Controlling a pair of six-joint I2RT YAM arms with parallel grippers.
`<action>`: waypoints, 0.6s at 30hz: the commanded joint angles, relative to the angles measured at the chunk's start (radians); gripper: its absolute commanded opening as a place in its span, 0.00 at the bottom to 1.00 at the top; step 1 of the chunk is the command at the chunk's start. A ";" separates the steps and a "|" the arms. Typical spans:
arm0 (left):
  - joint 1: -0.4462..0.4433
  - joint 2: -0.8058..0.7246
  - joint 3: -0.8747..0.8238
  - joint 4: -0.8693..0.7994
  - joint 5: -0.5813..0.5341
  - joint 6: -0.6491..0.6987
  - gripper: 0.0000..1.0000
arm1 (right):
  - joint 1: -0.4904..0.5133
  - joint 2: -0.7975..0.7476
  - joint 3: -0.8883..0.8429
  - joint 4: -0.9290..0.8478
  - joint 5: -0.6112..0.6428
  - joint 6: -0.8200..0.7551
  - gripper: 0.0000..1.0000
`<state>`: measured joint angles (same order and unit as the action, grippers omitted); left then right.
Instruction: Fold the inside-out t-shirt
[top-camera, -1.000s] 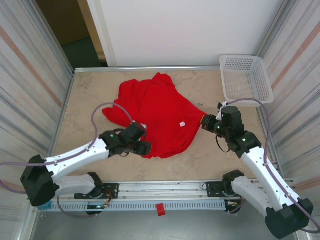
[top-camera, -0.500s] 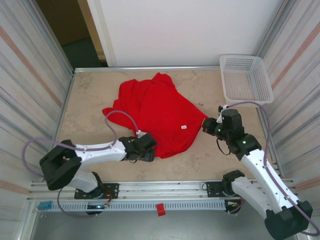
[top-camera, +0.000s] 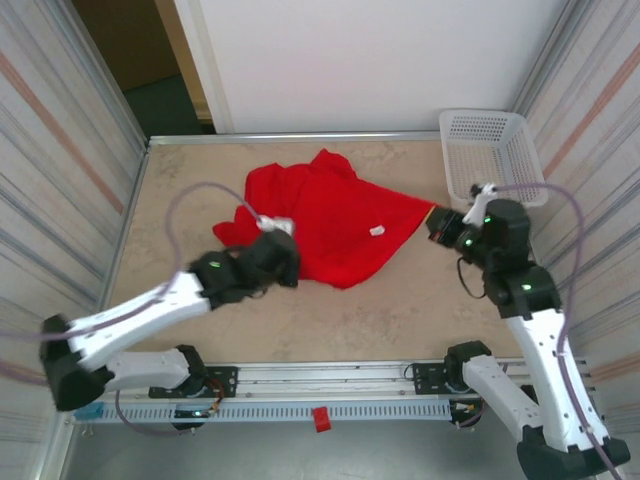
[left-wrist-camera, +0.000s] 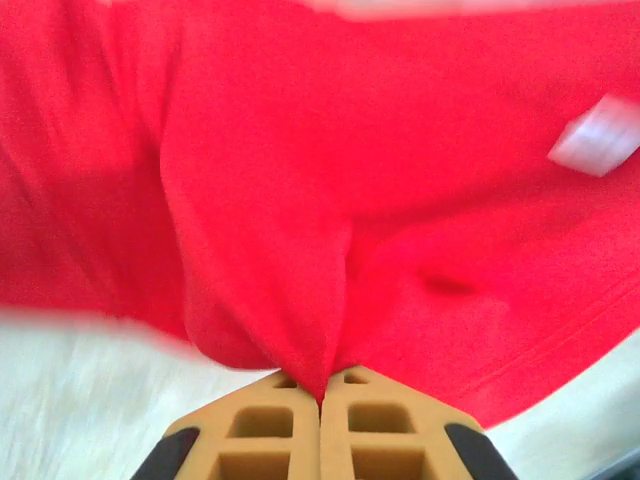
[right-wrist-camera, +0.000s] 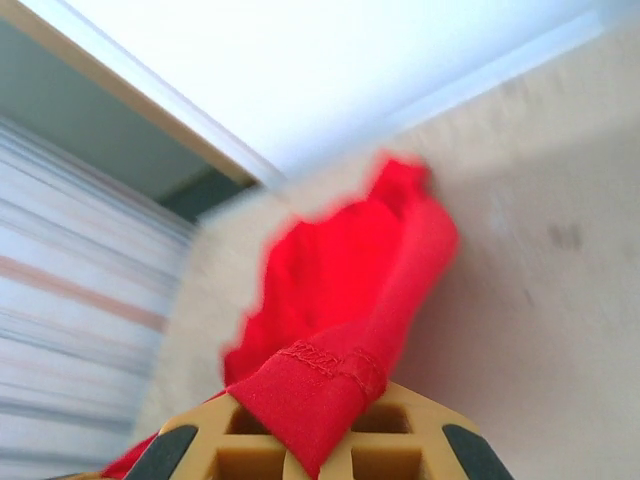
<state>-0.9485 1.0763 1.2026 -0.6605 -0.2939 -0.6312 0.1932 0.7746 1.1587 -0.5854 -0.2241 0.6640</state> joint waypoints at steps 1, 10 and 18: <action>0.061 -0.045 0.272 -0.078 0.020 0.138 0.00 | -0.030 0.057 0.239 0.040 -0.069 -0.073 0.00; 0.507 0.190 0.647 0.037 0.377 0.212 0.00 | -0.062 0.347 0.620 0.166 -0.043 -0.107 0.00; 0.756 0.676 1.016 0.085 0.598 0.190 0.00 | -0.149 0.750 0.822 0.316 -0.140 0.028 0.00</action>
<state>-0.2344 1.6295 2.0651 -0.5831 0.1989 -0.4446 0.0738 1.4029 1.8828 -0.3477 -0.3195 0.6308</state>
